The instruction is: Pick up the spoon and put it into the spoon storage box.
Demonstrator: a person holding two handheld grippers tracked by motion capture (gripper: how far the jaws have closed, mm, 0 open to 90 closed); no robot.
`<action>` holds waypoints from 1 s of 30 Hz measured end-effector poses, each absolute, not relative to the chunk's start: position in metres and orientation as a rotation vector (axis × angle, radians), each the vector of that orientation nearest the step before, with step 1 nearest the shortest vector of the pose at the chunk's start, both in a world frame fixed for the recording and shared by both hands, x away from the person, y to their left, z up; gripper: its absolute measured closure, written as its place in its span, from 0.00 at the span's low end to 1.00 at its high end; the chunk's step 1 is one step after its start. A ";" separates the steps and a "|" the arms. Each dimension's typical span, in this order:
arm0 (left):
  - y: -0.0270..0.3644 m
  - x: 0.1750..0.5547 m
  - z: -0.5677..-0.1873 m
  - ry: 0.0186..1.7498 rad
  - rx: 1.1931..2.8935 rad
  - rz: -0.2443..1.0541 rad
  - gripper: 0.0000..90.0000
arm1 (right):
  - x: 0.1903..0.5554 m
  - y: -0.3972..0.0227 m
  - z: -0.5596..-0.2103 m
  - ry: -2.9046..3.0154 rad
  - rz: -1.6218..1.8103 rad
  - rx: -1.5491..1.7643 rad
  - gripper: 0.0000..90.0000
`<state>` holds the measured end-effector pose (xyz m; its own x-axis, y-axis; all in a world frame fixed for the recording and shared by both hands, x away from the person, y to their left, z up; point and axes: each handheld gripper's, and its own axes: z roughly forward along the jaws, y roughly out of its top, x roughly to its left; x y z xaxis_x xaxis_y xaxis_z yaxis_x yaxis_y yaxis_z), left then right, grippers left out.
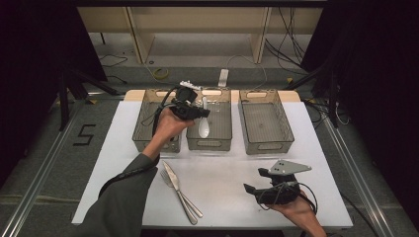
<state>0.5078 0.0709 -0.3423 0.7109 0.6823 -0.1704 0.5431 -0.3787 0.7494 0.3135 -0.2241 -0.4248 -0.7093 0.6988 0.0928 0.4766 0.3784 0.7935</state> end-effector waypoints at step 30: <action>0.064 0.530 -0.380 1.036 2.050 0.211 0.94 | 0.312 -0.224 -0.426 2.393 1.238 1.038 0.29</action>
<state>0.5300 0.0636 -0.3798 0.6486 0.7352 -0.1971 0.5994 -0.3338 0.7275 0.3118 -0.2236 -0.4256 -0.7134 0.6943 0.0949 0.4783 0.3836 0.7900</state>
